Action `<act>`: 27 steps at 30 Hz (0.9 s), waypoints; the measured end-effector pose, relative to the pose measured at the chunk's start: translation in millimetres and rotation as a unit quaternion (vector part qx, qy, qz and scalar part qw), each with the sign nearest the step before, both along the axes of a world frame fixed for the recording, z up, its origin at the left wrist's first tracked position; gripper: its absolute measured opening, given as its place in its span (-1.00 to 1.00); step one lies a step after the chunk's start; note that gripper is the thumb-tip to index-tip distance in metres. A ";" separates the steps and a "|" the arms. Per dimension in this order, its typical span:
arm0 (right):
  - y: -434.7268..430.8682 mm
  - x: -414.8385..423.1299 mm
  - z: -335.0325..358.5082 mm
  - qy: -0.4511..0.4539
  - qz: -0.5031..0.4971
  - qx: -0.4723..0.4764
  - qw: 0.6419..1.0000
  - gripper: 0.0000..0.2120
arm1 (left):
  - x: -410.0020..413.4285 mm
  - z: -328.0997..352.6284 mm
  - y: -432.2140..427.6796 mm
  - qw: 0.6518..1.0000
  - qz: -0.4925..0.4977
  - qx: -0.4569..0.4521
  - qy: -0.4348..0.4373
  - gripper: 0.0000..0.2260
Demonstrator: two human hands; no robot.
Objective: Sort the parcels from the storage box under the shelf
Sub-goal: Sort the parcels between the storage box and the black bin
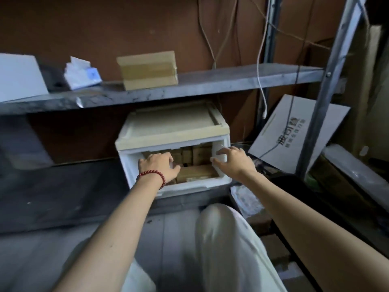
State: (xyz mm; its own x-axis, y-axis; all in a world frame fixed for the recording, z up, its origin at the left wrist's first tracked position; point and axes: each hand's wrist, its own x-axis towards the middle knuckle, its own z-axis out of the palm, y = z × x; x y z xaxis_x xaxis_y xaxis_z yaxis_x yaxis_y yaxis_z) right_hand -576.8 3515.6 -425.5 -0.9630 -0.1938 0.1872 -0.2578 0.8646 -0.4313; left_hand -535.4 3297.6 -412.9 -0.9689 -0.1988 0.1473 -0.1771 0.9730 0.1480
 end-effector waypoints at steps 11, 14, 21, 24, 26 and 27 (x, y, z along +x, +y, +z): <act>-94.5 6.4 -34.5 -0.064 0.084 0.046 0.993 -0.49 | 26.9 -69.4 -93.1 0.982 0.093 0.151 -0.066 -0.62; -99.1 -12.5 -48.9 -0.106 0.054 0.036 0.992 -0.47 | 3.8 -71.4 -96.0 0.979 0.077 0.187 -0.023 -0.62; -133.9 -59.4 -82.7 -0.137 0.033 -0.013 0.990 -0.48 | -54.3 -102.0 -109.2 0.959 0.106 0.260 -0.034 -0.50; -149.6 -72.0 -92.0 -0.112 0.050 0.010 0.992 -0.50 | -73.3 -108.2 -109.9 0.962 0.105 0.252 -0.031 -0.47; -157.5 -81.4 -95.4 -0.109 0.056 0.014 0.992 -0.51 | -85.8 -110.8 -109.7 0.963 0.104 0.245 -0.041 -0.46; -160.3 -86.6 -97.2 -0.115 0.056 0.012 0.992 -0.50 | -92.6 -112.6 -110.0 0.964 0.102 0.241 -0.047 -0.45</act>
